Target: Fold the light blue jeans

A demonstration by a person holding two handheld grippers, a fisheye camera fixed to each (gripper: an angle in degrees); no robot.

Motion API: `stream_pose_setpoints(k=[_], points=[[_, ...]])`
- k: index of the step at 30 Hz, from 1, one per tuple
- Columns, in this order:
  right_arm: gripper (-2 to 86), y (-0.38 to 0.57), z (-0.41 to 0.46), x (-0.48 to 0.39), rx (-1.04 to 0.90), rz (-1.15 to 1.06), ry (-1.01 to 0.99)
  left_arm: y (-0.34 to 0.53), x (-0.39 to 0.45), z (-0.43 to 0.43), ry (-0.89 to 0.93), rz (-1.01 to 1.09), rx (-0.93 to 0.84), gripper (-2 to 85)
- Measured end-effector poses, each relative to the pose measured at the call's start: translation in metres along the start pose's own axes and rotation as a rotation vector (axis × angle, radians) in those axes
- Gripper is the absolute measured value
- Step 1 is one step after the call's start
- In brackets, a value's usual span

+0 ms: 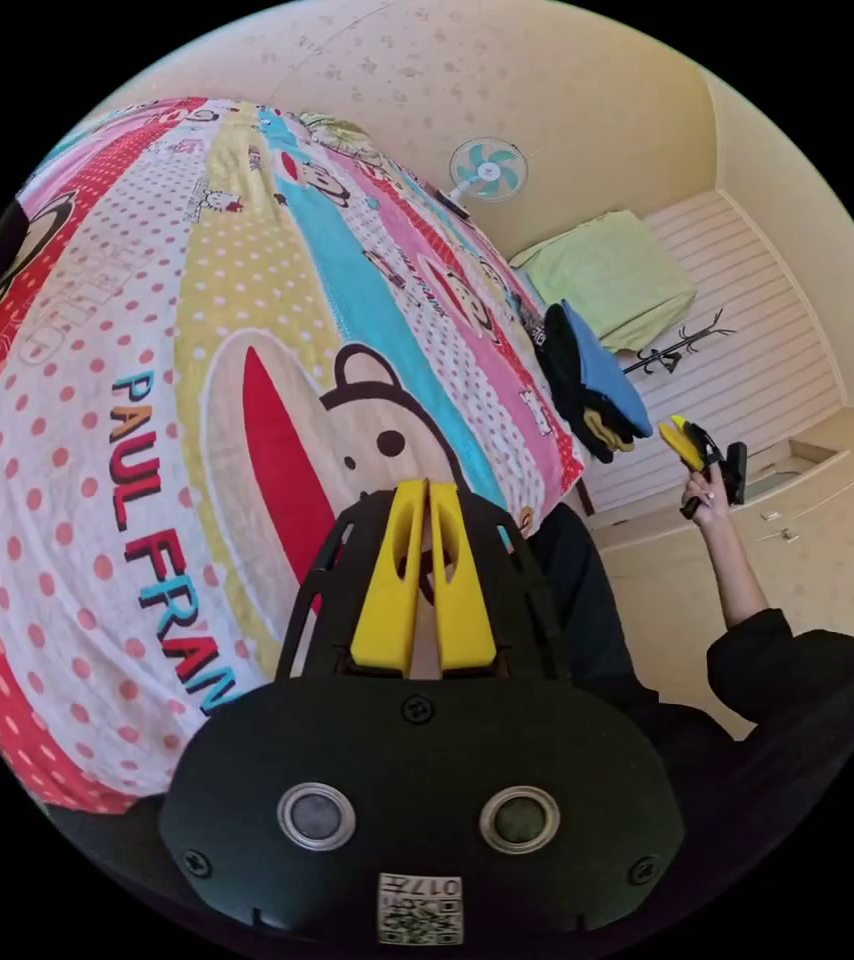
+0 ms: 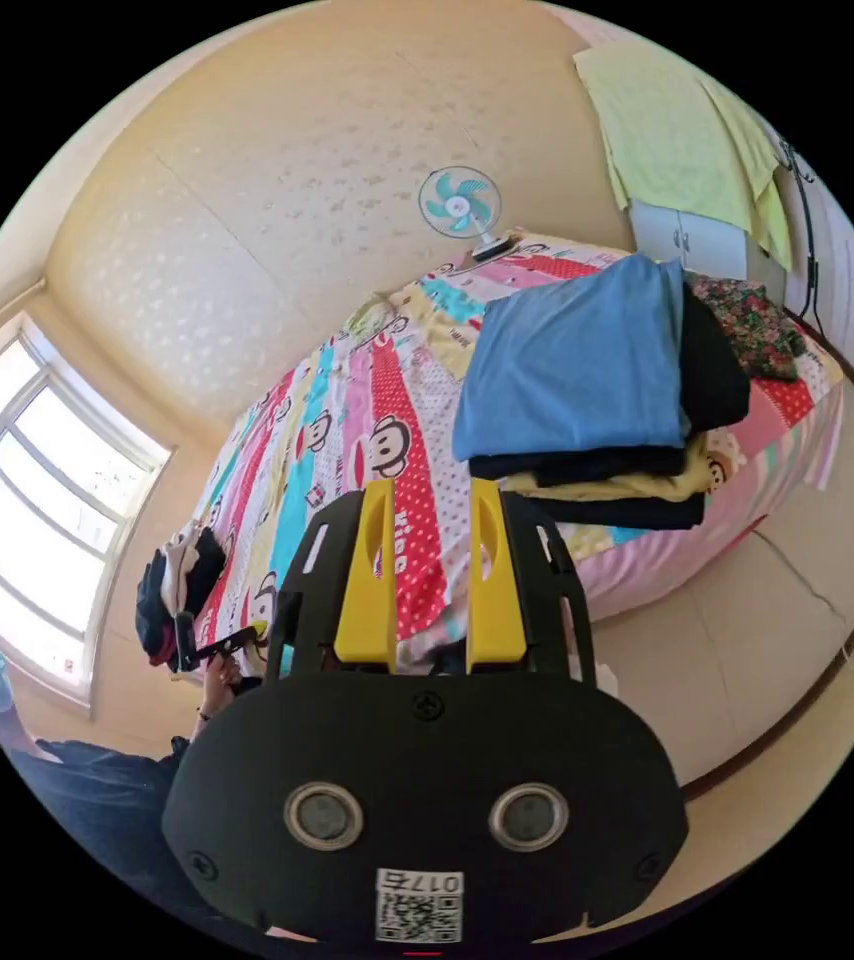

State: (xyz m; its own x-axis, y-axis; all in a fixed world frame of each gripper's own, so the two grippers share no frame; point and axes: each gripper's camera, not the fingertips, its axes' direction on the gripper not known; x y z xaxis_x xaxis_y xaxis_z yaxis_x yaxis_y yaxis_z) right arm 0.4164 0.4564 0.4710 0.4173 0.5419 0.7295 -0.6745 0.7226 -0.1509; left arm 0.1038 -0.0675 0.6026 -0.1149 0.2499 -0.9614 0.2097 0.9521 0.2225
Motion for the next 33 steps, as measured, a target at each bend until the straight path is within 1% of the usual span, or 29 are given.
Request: stream_pose_setpoints(k=[1,2,3,5,7,8,9,10,11,12,13,15,16,18,19,20,21,22,23,24,25,26,27,28,29,30,31,33], points=[[11.3,-0.007,-0.002,0.002,0.018,0.005,0.047,0.01,-0.005,0.001,0.046,0.028,0.073,-1.0],[11.5,-0.02,-0.004,0.006,0.057,0.015,0.137,0.013,-0.008,0.0,0.077,0.028,0.097,-1.0],[11.6,-0.034,-0.002,0.008,0.09,0.013,0.212,0.016,-0.015,-0.001,0.109,0.009,0.111,-1.0],[11.4,-0.056,0.012,0.016,0.107,0.034,0.304,0.014,-0.018,-0.001,0.112,0.031,0.098,-1.0],[10.6,-0.079,0.037,0.034,0.037,0.127,0.363,0.01,-0.015,0.001,0.08,0.051,0.093,-1.0],[9.7,-0.09,0.057,0.047,-0.044,0.226,0.373,0.01,-0.014,0.002,0.067,0.052,0.096,-1.0],[8.7,-0.099,0.065,0.047,-0.05,0.326,0.384,0.009,-0.011,0.005,0.044,0.059,0.1,-1.0],[7.7,-0.103,0.066,0.042,-0.035,0.369,0.405,0.008,-0.009,0.01,0.034,0.059,0.098,-1.0],[5.8,-0.116,0.07,0.021,-0.032,0.372,0.457,0.008,-0.008,0.013,0.033,0.059,0.098,-1.0],[5.1,-0.13,0.077,-0.014,-0.032,0.223,0.435,0.006,-0.006,0.017,0.036,0.064,0.099,-1.0],[4.7,-0.137,0.081,-0.035,-0.033,0.13,0.39,0.004,-0.005,0.022,0.041,0.074,0.096,-1.0],[4.1,-0.153,0.1,-0.119,-0.086,-0.098,0.272,0.0,-0.003,0.027,0.044,0.097,0.079,-0.9],[4.1,-0.154,0.103,-0.139,-0.088,-0.145,0.224,-0.002,-0.001,0.029,0.039,0.117,0.07,-0.8],[4.0,-0.143,0.12,-0.217,-0.132,-0.304,-0.031,-0.001,0.001,0.03,0.036,0.14,0.063,-0.5],[4.2,-0.137,0.127,-0.235,-0.156,-0.349,-0.097,0.0,0.0,0.03,0.042,0.14,0.062,-0.1],[4.4,-0.121,0.144,-0.271,-0.233,-0.455,-0.242,0.0,0.0,0.03,0.049,0.136,0.062,0.4],[4.8,-0.102,0.162,-0.301,-0.349,-0.562,-0.381,0.002,-0.001,0.028,0.061,0.13,0.068,1.5],[5.0,-0.093,0.171,-0.313,-0.411,-0.604,-0.437,0.004,-0.002,0.023,0.073,0.126,0.087,4.5],[5.5,-0.075,0.189,-0.331,-0.519,-0.656,-0.515,0.005,-0.003,0.02,0.078,0.125,0.101,6.0],[6.5,-0.061,0.203,-0.34,-0.586,-0.663,-0.545,0.008,-0.004,0.013,0.086,0.124,0.131,7.5],[7.2,-0.055,0.208,-0.341,-0.602,-0.655,-0.537,0.011,-0.006,0.005,0.082,0.123,0.167,8.1],[8.4,-0.048,0.215,-0.338,-0.61,-0.644,-0.484,0.013,-0.007,0.0,0.077,0.124,0.186,8.1],[9.4,-0.044,0.22,-0.332,-0.608,-0.642,-0.383,0.017,-0.01,-0.007,0.035,0.1,0.208,8.6],[9.8,-0.044,0.222,-0.328,-0.608,-0.636,-0.325,0.019,-0.013,-0.011,-0.013,0.088,0.215,9.8],[10.5,-0.045,0.224,-0.315,-0.604,-0.605,-0.213,0.019,-0.015,-0.013,-0.006,0.085,0.219,9.8],[10.8,-0.049,0.221,-0.297,-0.585,-0.553,-0.108,0.019,-0.02,-0.016,0.026,0.068,0.231,9.9],[11.0,-0.051,0.217,-0.288,-0.57,-0.517,-0.065,0.02,-0.025,-0.018,0.053,0.05,0.25,9.9],[11.5,-0.06,0.192,-0.243,-0.472,-0.337,0.067,0.018,-0.029,-0.017,0.08,0.037,0.257,10.0]])
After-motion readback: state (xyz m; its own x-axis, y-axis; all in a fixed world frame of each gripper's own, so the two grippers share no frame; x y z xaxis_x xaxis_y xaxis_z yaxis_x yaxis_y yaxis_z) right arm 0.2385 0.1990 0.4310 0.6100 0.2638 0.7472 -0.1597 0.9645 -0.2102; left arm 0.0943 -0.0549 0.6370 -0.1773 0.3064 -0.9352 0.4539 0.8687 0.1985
